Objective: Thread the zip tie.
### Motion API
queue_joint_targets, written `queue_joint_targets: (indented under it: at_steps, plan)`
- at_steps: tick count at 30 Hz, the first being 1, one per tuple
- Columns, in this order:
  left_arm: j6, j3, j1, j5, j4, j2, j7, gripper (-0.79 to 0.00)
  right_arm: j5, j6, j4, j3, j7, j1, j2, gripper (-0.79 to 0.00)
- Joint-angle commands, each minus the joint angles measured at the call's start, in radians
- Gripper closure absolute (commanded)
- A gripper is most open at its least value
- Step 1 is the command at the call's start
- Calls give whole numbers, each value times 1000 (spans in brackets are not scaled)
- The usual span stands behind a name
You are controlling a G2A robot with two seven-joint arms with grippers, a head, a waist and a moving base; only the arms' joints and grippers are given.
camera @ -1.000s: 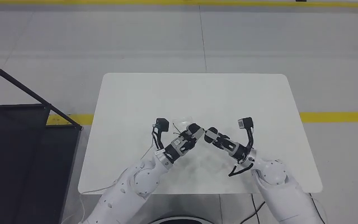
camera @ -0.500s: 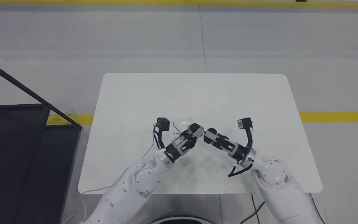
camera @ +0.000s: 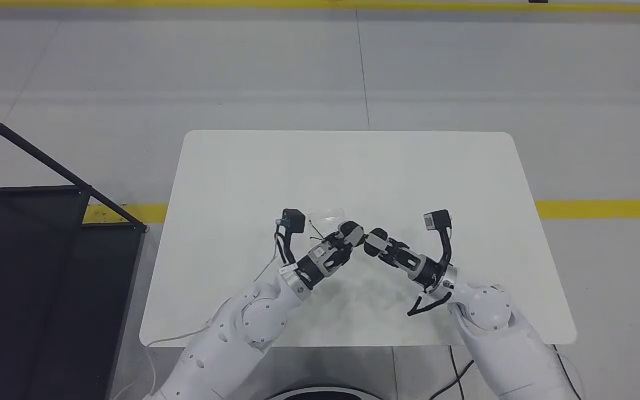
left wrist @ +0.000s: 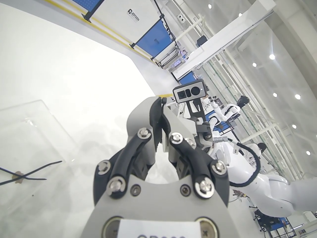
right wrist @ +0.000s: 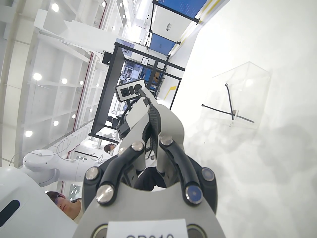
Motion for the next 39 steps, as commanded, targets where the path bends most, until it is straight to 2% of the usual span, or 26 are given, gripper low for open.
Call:
queue_joint_targets:
  at_steps: [1,5,9,13,21,31,39]
  plan:
    - [-2,-1,0,3,1,-1,-2,0,0,0,0,0,1,0,0,0]
    - [-4,-3,1,2,4,-5,-7,0,-5,0,-3,1,0,-2,0,0]
    - [-4,-5,1,1,8,-8,-11,-157,-7,0,-4,2,-5,-4,-1,0]
    - [-6,-7,2,2,9,-11,-14,-203,-8,0,-6,3,-10,-6,-1,0]
    - [-13,-12,3,3,13,-16,-23,-154,-14,0,-8,5,-14,-8,-2,0]
    - [-22,-18,4,3,16,-22,-35,0,-15,4,-7,5,-13,-7,-3,0]
    - [-21,-25,8,9,16,-26,-29,0,-16,3,-7,8,-12,-8,-3,0]
